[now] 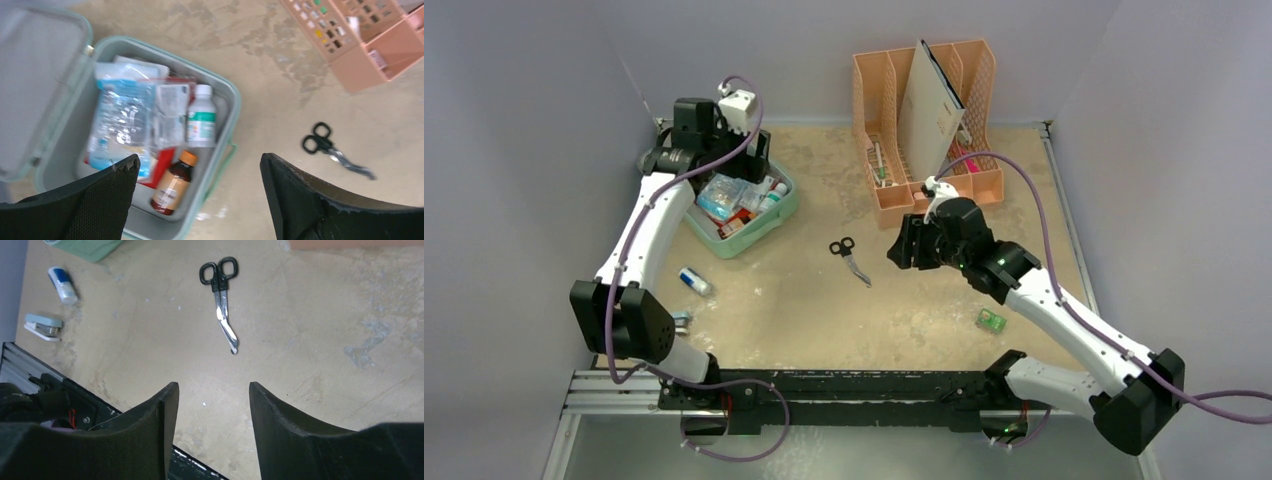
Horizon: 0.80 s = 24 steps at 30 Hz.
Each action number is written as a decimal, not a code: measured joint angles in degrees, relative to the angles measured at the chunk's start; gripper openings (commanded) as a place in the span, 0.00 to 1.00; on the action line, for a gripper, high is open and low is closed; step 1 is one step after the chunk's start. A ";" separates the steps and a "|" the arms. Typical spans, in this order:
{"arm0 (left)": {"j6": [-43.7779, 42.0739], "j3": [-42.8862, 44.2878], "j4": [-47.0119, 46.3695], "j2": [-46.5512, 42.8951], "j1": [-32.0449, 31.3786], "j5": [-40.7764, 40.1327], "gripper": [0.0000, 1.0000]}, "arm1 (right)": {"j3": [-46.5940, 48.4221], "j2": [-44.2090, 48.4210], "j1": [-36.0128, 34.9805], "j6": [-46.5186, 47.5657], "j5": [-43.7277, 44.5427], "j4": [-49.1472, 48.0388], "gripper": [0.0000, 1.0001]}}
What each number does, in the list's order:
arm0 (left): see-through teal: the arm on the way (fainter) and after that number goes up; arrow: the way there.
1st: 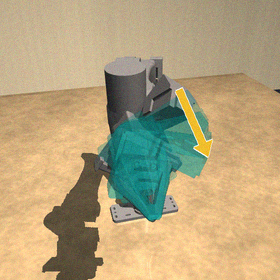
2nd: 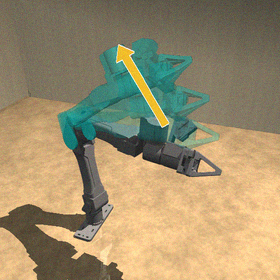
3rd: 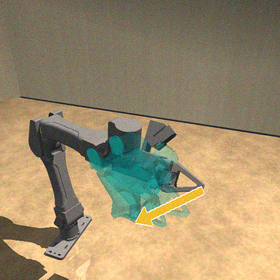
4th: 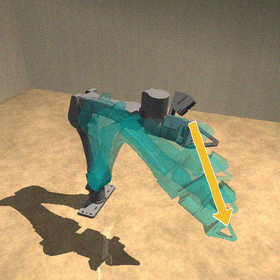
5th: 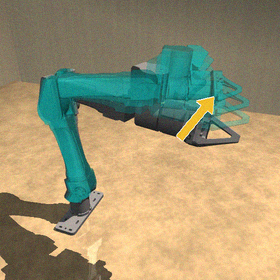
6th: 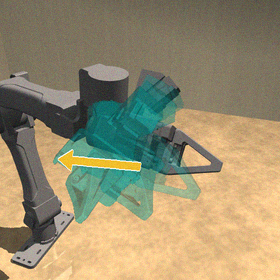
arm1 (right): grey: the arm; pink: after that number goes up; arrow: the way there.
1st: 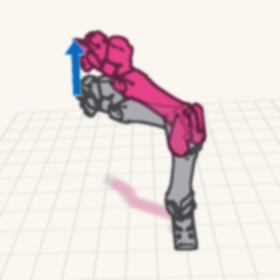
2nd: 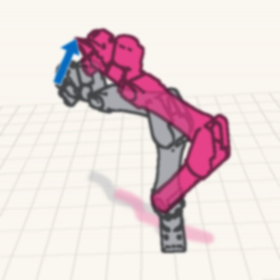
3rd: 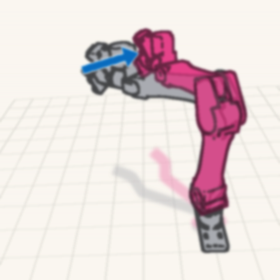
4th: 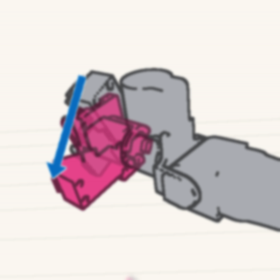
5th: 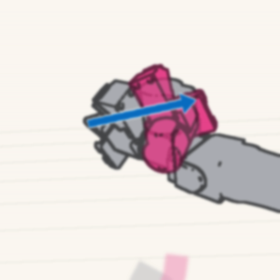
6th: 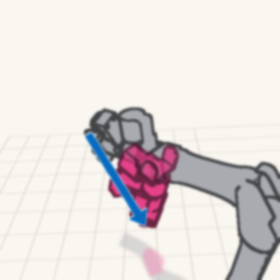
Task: Organize the medicine kit
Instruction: Place the medical item at the medicine box.
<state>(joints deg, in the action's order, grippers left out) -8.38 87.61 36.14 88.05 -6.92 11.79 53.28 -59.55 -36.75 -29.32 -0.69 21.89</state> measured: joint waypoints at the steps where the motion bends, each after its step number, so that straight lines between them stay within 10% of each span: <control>1: 2.05 -0.87 -0.02 -0.76 0.00 0.74 0.89 | -0.24 -0.72 0.00 -0.04 -0.02 -0.02 0.49; 24: 18.21 -22.91 6.45 -16.81 1.25 7.08 1.00 | 9.49 -32.39 -4.13 2.01 0.22 -12.55 0.32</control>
<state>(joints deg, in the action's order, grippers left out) 9.82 64.71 42.59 71.24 -5.67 18.87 62.76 -91.94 -40.88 -27.31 -0.47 9.34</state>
